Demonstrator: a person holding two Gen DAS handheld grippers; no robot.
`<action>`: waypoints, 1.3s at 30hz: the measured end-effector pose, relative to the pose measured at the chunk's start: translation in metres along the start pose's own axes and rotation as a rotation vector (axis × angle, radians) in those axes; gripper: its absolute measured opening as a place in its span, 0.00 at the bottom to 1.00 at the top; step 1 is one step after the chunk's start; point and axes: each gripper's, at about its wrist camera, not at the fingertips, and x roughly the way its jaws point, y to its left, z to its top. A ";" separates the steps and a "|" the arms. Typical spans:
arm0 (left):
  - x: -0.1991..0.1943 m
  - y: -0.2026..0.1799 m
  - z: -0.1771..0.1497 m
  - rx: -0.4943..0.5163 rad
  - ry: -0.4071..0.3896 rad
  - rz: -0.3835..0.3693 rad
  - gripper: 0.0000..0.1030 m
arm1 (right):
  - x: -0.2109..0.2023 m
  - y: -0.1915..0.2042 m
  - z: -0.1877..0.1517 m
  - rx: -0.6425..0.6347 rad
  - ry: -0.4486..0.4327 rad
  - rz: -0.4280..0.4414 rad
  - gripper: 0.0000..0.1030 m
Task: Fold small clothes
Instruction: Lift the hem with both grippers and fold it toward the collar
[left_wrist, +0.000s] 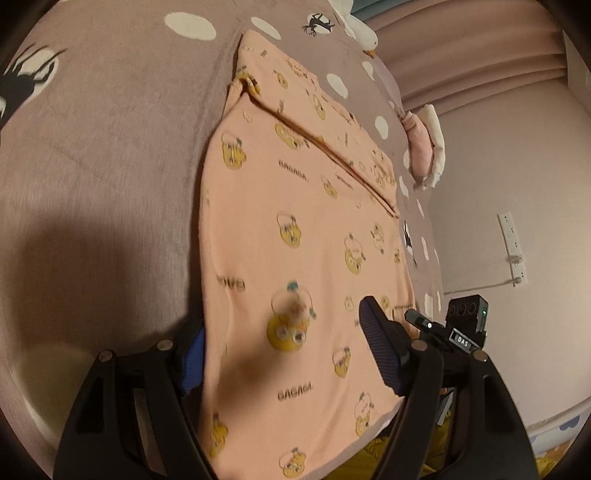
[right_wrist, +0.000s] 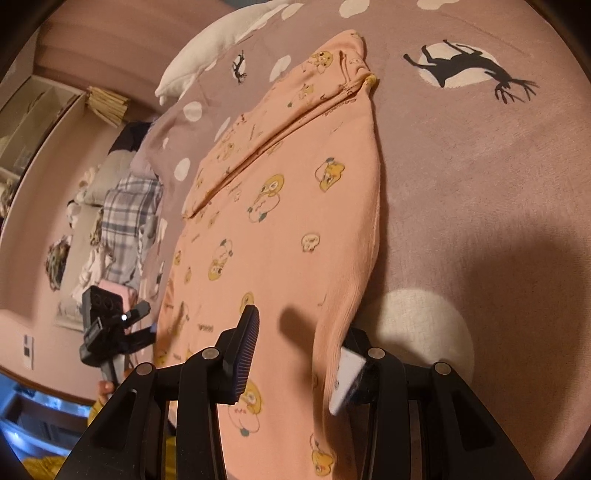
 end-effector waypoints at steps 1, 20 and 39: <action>-0.002 0.000 -0.005 0.004 0.004 -0.006 0.71 | -0.001 -0.003 -0.004 0.013 0.008 0.023 0.37; 0.003 -0.004 -0.031 -0.006 0.037 0.068 0.24 | 0.001 0.021 -0.037 -0.081 0.054 -0.021 0.29; -0.010 -0.004 -0.040 -0.048 0.035 -0.112 0.11 | -0.009 0.035 -0.043 -0.099 -0.019 0.102 0.08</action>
